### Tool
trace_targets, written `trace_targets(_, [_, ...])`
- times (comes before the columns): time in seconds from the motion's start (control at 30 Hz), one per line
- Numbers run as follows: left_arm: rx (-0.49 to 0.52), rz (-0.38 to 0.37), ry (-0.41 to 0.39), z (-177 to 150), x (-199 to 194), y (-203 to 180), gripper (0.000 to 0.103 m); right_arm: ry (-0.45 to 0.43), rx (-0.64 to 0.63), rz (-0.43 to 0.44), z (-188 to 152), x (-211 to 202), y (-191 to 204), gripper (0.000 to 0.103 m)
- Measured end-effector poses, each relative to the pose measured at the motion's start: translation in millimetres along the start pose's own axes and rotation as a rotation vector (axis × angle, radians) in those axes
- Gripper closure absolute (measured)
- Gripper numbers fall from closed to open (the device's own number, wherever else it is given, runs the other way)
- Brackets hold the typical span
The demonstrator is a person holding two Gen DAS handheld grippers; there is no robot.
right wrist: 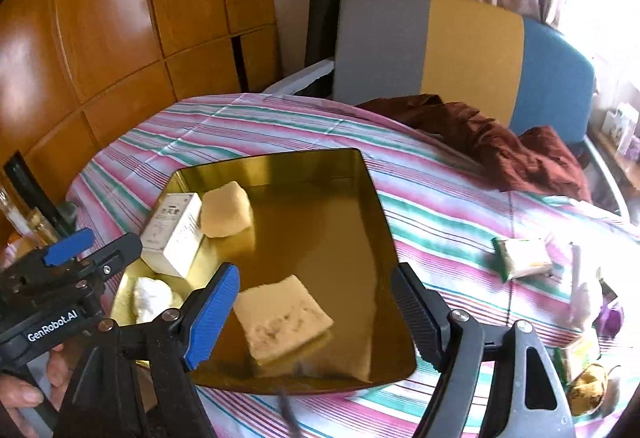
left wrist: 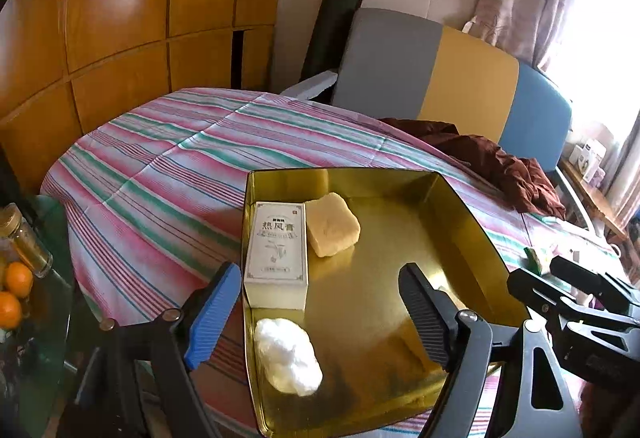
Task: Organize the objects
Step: 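Carry the box into the gold tray with the left tool while the right tool places the sponge beside it, then move both open tools from the tray back to the pile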
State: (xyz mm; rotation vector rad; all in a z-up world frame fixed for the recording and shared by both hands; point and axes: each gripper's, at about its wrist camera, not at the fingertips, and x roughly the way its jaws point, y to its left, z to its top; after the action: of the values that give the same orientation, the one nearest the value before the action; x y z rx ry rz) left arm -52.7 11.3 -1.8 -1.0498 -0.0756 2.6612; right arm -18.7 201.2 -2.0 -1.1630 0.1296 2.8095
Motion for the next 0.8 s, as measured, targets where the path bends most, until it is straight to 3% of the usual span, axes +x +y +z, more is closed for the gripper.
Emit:
trace_targets(0.43, [0.080,-0.033,-0.005,-10.9,-8.6,-24.5,0.018,-0.029,0.027,-0.049,-9.8,-13.2,-20.0,0.023])
trace_targets(0.8, [0.143,-0.078,0.029,-19.4,-3.1,-46.5,0.018,0.020,0.137,-0.115,-28.8,-11.5,-72.1,0.023])
